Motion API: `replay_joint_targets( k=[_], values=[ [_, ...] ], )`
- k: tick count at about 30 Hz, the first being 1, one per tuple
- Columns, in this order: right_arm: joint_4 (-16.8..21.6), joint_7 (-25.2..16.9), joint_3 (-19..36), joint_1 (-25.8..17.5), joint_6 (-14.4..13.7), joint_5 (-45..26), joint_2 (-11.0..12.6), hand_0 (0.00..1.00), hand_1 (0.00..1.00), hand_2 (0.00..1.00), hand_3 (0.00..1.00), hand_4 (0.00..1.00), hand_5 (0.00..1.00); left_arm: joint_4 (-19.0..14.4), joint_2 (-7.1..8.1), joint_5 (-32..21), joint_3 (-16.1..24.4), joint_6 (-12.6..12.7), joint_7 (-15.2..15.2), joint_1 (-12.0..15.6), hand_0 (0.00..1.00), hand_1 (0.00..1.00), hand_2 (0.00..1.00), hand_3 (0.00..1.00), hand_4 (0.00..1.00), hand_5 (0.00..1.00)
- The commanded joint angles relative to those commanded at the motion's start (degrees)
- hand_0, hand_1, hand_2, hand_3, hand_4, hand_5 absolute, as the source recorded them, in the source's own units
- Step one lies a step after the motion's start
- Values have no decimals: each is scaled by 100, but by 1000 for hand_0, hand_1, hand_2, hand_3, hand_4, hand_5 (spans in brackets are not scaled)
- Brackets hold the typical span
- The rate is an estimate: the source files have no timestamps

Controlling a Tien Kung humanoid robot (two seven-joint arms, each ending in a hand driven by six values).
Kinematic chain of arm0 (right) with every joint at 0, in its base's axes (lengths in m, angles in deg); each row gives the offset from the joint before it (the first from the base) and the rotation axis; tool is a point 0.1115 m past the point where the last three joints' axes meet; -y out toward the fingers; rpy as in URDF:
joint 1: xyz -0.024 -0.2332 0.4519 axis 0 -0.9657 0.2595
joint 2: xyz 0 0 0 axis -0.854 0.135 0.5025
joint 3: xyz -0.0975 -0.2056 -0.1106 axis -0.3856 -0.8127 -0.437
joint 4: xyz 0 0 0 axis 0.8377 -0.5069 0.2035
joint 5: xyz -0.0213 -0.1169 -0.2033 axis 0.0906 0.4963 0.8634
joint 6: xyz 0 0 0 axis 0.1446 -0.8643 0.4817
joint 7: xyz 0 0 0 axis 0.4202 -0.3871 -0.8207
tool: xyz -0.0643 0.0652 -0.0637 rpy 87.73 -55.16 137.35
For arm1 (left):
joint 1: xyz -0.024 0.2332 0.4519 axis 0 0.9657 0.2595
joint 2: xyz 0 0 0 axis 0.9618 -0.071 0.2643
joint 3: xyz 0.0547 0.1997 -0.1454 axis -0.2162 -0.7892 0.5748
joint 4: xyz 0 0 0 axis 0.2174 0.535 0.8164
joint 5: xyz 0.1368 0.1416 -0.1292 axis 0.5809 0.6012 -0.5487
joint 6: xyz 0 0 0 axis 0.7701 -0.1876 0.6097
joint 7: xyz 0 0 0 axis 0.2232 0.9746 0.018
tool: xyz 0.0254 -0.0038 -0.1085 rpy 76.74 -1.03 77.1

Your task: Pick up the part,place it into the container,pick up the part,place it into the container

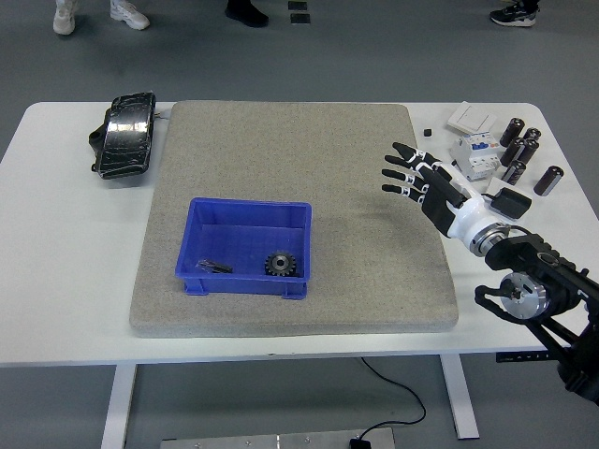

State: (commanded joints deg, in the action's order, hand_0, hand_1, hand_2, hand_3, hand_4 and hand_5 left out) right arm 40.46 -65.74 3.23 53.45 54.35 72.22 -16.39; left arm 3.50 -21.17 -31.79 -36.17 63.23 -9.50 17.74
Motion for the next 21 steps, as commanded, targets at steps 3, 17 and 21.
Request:
replay_joint_targets(
  k=[3,17,21],
  values=[
    [-44,-37,46,-59,153,-362,-32,652,746,791,825,902,519,3,-5,-11,-12,-5,-6,-3,678,670,608,560,491,479],
    [-173,-336,440,-563,1215,-2597,-382,652,711,753,794,929,677,0,-21,-53,-48,4,-12,23,678,670,608,561,500,484],
    [86,-113,1017,-627,640,-1870,-367,654,710,741,754,906,663,1,-19,-51,-49,3,-16,18,678,670,609,561,501,482]
  ],
)
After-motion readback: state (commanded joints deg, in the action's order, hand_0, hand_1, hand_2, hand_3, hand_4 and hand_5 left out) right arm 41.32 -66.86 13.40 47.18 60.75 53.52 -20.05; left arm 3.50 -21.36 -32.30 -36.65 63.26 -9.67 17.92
